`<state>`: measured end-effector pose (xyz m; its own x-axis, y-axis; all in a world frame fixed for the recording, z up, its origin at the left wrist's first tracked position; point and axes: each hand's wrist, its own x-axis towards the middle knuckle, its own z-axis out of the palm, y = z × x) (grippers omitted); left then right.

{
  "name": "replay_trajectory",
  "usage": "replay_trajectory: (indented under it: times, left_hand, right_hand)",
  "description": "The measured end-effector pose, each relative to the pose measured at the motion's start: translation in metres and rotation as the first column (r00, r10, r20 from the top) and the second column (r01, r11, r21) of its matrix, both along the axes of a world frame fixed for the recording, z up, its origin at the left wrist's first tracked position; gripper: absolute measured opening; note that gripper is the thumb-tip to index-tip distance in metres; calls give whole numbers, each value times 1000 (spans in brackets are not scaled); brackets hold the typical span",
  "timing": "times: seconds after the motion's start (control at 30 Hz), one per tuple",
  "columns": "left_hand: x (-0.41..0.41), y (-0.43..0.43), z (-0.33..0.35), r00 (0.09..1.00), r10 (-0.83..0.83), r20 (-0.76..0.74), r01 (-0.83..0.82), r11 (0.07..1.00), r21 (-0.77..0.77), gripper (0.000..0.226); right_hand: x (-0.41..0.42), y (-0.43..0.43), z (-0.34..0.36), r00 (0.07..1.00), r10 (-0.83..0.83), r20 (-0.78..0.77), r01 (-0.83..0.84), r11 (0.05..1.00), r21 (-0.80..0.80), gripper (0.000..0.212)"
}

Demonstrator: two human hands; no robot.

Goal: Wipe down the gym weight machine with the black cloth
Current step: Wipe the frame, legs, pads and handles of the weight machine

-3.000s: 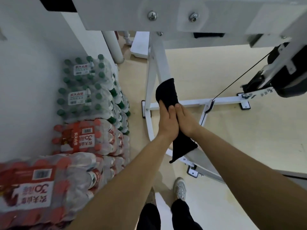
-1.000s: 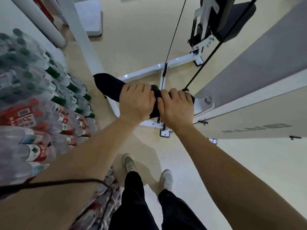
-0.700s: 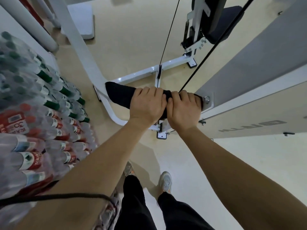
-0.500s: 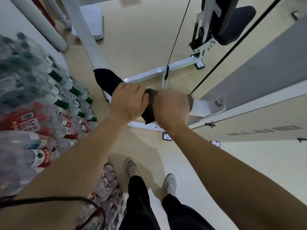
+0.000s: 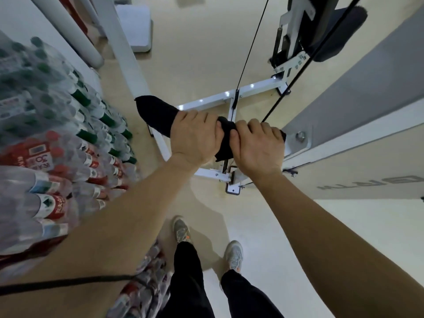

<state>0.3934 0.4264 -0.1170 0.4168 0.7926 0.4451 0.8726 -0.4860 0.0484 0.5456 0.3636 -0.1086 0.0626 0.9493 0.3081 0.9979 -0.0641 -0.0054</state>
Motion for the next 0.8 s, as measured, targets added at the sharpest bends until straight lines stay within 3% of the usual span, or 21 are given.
replay_trajectory:
  times: [0.13,0.3,0.4,0.5,0.67,0.8]
  left_hand:
    - [26,-15,4,999,-45,10,46,994,-97,33]
    - [-15,-13,8,980,-193,38,196,972,-133,36]
    - [-68,-4,9,993,-101,65,112,974,-197,41]
    - [-86,0,26,992,-62,109,99,922,-374,44]
    - [-70,-22,65,971,130,202,-28,897,-441,20]
    - [-78,-65,68,941,251,226,-78,813,-576,19]
  right_hand:
    - [12,-10,4,994,-81,-69,81,997,-10,33]
    - [-31,-2,4,979,-160,-125,146,983,-112,37]
    - [-74,11,8,989,-27,-145,10,993,-117,40]
    - [-90,21,15,968,-4,-252,-52,975,-215,39]
    - [-66,16,39,843,11,-538,-133,973,-188,30]
    - [-65,-15,62,857,31,-514,-180,953,-242,23]
